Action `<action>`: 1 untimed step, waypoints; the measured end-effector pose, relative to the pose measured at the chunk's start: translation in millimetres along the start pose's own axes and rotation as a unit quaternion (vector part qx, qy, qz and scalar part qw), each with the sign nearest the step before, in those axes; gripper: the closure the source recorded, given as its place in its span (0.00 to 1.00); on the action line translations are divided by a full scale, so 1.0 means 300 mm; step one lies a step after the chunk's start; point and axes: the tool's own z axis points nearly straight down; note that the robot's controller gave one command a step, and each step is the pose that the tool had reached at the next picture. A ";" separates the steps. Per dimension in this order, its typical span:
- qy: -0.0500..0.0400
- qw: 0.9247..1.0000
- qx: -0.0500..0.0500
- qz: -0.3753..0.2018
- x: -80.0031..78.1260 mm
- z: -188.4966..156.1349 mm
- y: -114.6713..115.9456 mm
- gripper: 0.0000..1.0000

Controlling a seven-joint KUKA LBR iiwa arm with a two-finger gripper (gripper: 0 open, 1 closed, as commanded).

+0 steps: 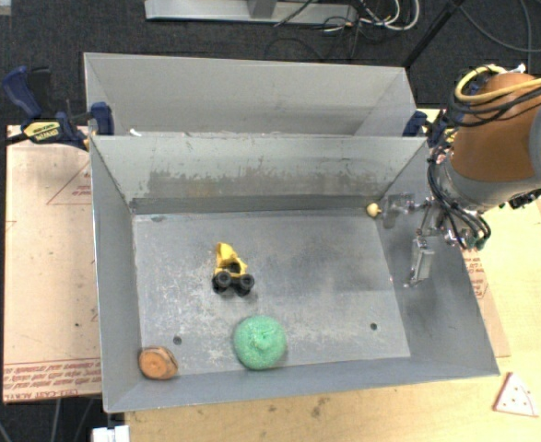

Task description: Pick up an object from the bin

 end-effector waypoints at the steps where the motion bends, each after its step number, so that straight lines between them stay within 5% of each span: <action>1: -0.004 1.000 0.001 -0.001 -0.006 -0.016 0.002 0.00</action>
Offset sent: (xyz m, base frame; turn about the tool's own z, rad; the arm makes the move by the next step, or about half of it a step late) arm 0.0001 0.0871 -0.0745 0.0133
